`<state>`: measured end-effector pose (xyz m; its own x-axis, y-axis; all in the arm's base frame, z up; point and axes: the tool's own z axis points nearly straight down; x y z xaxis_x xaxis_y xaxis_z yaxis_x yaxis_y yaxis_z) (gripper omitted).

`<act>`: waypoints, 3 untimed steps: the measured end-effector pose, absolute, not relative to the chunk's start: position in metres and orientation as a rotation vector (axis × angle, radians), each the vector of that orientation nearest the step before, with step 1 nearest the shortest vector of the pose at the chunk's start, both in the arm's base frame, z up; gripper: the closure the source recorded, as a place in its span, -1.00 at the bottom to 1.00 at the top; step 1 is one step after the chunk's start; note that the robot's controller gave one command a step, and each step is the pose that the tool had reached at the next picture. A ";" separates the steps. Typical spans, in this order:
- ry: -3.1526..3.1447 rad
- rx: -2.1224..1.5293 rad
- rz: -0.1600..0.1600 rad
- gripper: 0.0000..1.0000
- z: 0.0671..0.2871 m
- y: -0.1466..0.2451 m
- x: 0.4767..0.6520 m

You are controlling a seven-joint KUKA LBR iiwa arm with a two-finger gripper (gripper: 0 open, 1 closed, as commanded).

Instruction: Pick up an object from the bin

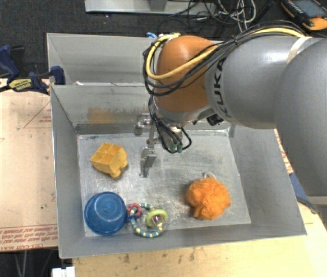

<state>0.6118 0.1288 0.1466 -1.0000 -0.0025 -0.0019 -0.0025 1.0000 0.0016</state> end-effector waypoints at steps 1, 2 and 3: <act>3.155 -0.099 -0.001 -1.00 0.139 0.134 0.602; 3.114 -0.179 0.004 -1.00 0.152 0.158 0.620; 3.099 -0.494 0.001 -1.00 0.105 0.194 0.622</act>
Offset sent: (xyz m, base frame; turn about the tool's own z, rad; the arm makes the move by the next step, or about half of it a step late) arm 0.0145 0.0752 -0.0706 -0.1775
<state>0.6221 0.1936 0.1049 -0.9504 -0.3110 -0.0031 -0.3110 0.9504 0.0005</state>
